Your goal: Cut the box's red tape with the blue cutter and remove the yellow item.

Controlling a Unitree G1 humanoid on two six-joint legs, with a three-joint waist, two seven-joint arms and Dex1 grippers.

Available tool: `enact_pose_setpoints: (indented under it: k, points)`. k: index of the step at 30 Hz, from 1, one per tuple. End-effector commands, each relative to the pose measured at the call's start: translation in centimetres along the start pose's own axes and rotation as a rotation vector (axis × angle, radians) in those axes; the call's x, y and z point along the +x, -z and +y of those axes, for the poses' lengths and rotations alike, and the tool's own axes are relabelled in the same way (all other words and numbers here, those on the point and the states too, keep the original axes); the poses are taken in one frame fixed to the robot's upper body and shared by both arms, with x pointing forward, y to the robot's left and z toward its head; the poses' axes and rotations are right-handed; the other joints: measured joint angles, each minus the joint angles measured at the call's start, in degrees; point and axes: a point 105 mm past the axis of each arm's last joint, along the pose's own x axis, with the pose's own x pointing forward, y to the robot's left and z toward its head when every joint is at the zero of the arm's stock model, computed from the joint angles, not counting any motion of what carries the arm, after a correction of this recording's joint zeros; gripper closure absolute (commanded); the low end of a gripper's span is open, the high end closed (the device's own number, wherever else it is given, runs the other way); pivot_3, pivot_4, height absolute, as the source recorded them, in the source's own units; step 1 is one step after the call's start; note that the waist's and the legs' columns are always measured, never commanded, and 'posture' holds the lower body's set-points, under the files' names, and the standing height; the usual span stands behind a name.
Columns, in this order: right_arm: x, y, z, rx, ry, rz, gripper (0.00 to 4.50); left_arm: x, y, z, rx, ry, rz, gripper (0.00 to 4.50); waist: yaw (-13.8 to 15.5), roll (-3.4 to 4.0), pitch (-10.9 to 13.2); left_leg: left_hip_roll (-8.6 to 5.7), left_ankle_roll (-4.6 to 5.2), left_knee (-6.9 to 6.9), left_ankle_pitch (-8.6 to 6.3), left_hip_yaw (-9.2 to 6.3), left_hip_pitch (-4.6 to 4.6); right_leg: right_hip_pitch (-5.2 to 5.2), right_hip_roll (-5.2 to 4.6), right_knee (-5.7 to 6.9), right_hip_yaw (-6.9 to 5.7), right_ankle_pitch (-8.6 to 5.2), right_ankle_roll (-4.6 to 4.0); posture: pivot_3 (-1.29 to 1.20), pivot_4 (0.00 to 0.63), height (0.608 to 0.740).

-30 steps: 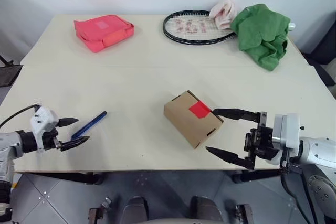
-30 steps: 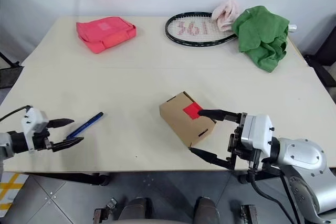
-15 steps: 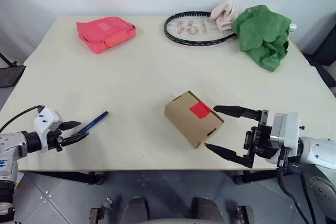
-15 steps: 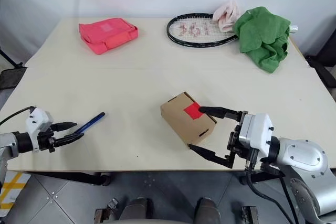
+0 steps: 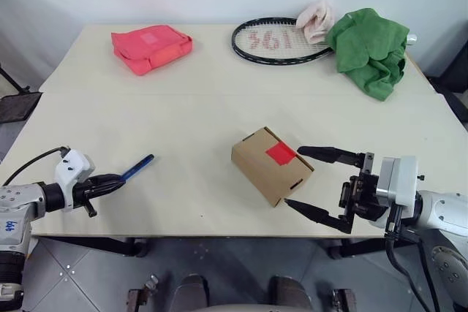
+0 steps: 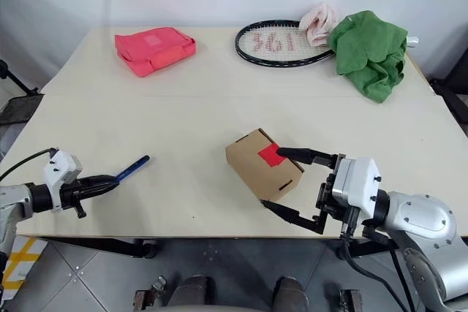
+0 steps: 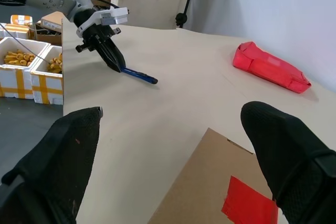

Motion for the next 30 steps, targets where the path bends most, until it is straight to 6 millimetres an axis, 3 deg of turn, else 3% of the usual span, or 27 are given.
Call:
enact_pose_setpoints:
  k: [1, 4, 7, 12, 15, 20, 24, 28, 30]
  points:
    - [0.1, -1.1, 0.3, -0.041, -0.017, -0.016, 0.00, 0.6, 2.8, -0.7, -0.054, -0.001, 0.098, 4.09, 0.0, 0.08, 0.0, 0.00, 0.00, 0.00, 0.00, 0.00, 0.00, 0.00, 0.00, 0.00, 0.00, 0.00, 0.00, 0.00, 0.150, 0.740]
    - [0.1, -1.0, 0.3, -0.038, -0.017, -0.014, 0.00, 0.8, 2.5, -0.7, -0.046, 0.003, 0.087, 4.09, 0.0, 0.17, -0.1, 0.00, 0.00, 0.00, 0.00, 0.00, 0.01, 0.01, 0.00, 0.01, 0.00, 0.00, 0.00, 0.00, 0.150, 0.740]
    - [-0.2, -0.9, 0.2, -0.025, -0.008, -0.006, 0.00, 1.5, 0.3, -1.4, 0.016, 0.056, 0.015, 4.09, 0.2, 0.17, -0.1, 0.00, 0.00, 0.01, 0.00, 0.00, 0.01, 0.01, 0.00, 0.01, 0.00, 0.00, 0.00, 0.00, 0.150, 0.740]
    - [-1.1, -0.7, 0.2, 0.019, -0.013, 0.036, 0.00, 2.2, -5.0, -6.0, 0.197, 0.352, -0.093, 4.09, 0.6, -0.13, 0.1, 0.00, 0.01, 0.11, -0.01, 0.00, -0.09, 0.02, -0.01, -0.05, -0.01, 0.00, -0.01, 0.00, 0.150, 0.740]
    - [-1.4, -0.8, 0.5, 0.052, -0.028, 0.057, 0.00, 2.6, -7.2, -8.6, 0.275, 0.488, -0.104, 4.09, 0.4, -0.34, 0.2, 0.01, 0.01, 0.11, -0.01, 0.00, -0.16, -0.05, 0.00, -0.04, -0.01, 0.01, -0.02, 0.00, 0.150, 0.740]
    - [-1.7, 0.0, 1.9, 0.126, -0.067, 0.129, 0.00, 4.9, -8.3, -12.0, 0.393, 0.618, -0.067, 4.09, 0.1, -0.34, 0.2, 0.01, 0.01, 0.08, -0.01, 0.00, -0.14, -0.05, 0.00, -0.08, 0.00, 0.01, -0.02, 0.00, 0.150, 0.740]
    - [-2.2, 2.6, 2.7, 0.194, -0.044, 0.292, 0.00, 7.6, -8.9, -14.9, 0.439, 0.694, -0.026, 4.09, 0.3, -0.46, 0.3, 0.00, 0.03, 0.17, -0.02, -0.01, -0.17, -0.01, 0.00, -0.11, -0.01, 0.01, -0.02, 0.00, 0.150, 0.740]
    - [-2.9, 4.3, 3.1, 0.217, -0.023, 0.414, 0.00, 10.3, -9.9, -15.7, 0.443, 0.628, 0.006, 4.09, 0.5, -0.57, 0.3, 0.01, 0.05, 0.31, -0.03, -0.02, -0.22, -0.01, 0.00, -0.10, -0.01, 0.02, -0.04, 0.00, 0.150, 0.740]
    - [-2.9, 4.7, 3.6, 0.252, -0.025, 0.447, 0.00, 10.6, -10.1, -17.1, 0.445, 0.667, 0.023, 4.09, 0.6, -0.58, 0.3, 0.01, 0.07, 0.37, -0.05, -0.02, -0.24, -0.01, 0.00, -0.09, -0.01, 0.03, -0.04, 0.00, 0.150, 0.740]
